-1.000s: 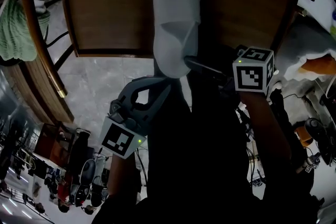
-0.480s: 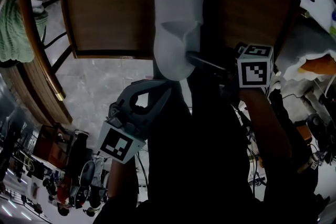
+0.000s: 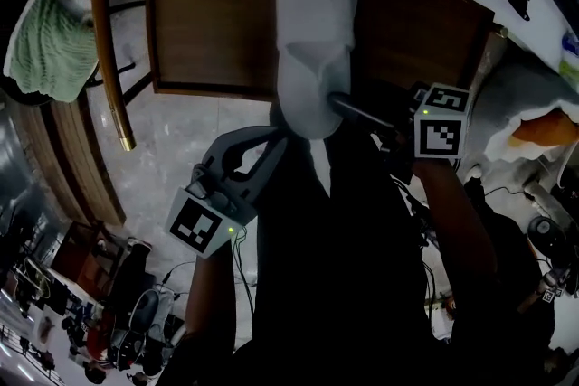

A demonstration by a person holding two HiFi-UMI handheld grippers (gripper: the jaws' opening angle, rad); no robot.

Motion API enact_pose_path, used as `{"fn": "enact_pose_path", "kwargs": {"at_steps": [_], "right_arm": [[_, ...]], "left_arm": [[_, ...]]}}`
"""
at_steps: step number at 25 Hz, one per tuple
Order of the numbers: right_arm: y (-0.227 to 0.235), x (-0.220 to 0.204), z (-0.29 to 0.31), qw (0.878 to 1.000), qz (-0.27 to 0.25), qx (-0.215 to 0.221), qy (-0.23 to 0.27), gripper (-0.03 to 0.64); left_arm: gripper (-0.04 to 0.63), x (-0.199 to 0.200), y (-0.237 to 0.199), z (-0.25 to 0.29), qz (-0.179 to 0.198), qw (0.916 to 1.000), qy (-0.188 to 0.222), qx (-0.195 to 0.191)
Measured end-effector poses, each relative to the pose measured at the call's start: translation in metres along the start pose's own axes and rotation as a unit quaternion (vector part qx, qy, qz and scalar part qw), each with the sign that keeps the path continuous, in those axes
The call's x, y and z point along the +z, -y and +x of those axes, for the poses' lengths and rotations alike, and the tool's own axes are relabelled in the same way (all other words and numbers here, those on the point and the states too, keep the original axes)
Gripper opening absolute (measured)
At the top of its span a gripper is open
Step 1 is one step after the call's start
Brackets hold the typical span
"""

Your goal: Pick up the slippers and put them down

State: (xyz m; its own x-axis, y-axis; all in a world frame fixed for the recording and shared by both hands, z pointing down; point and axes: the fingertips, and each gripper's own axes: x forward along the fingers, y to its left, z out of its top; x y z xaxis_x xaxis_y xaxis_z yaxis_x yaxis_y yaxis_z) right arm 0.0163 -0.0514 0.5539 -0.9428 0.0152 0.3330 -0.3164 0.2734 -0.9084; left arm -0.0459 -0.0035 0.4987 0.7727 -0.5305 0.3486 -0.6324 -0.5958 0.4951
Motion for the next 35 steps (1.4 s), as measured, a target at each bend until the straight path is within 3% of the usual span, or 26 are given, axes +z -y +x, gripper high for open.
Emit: {"fn": "enact_pose_path", "kwargs": {"at_steps": [3, 8, 11, 13, 17, 22, 28, 31, 35], "right_arm": [[-0.034, 0.025, -0.011, 0.998, -0.052, 0.008, 0.018, 0.064], [-0.125, 0.084, -0.037, 0.986, -0.13, 0.045, 0.094, 0.064], [-0.188, 0.104, -0.061, 0.969, -0.185, 0.072, 0.146, 0.064], [-0.221, 0.112, -0.081, 0.952, -0.234, 0.079, 0.181, 0.063], [-0.269, 0.127, -0.122, 0.906, -0.328, 0.083, 0.253, 0.06], [-0.307, 0.145, -0.153, 0.843, -0.461, 0.039, 0.273, 0.057], [-0.359, 0.148, -0.178, 0.78, -0.551, 0.031, 0.296, 0.057], [-0.382, 0.145, -0.185, 0.761, -0.572, 0.041, 0.304, 0.056], [-0.397, 0.135, -0.189, 0.753, -0.58, 0.049, 0.307, 0.055]], "left_arm": [[0.015, 0.047, 0.003, -0.009, 0.0, 0.9985, 0.054, 0.008], [0.015, 0.147, 0.029, -0.036, 0.08, 0.9907, 0.11, 0.0], [0.015, 0.201, 0.052, -0.064, 0.127, 0.9825, 0.136, -0.004], [0.015, 0.228, 0.069, -0.079, 0.16, 0.9757, 0.15, -0.005], [0.015, 0.268, 0.098, -0.101, 0.215, 0.9591, 0.184, -0.009], [0.015, 0.302, 0.122, -0.111, 0.261, 0.9385, 0.225, -0.019], [0.015, 0.329, 0.139, -0.124, 0.305, 0.9182, 0.253, -0.018], [0.015, 0.339, 0.147, -0.133, 0.321, 0.9088, 0.265, -0.018], [0.015, 0.335, 0.15, -0.129, 0.316, 0.9107, 0.265, -0.02]]}}
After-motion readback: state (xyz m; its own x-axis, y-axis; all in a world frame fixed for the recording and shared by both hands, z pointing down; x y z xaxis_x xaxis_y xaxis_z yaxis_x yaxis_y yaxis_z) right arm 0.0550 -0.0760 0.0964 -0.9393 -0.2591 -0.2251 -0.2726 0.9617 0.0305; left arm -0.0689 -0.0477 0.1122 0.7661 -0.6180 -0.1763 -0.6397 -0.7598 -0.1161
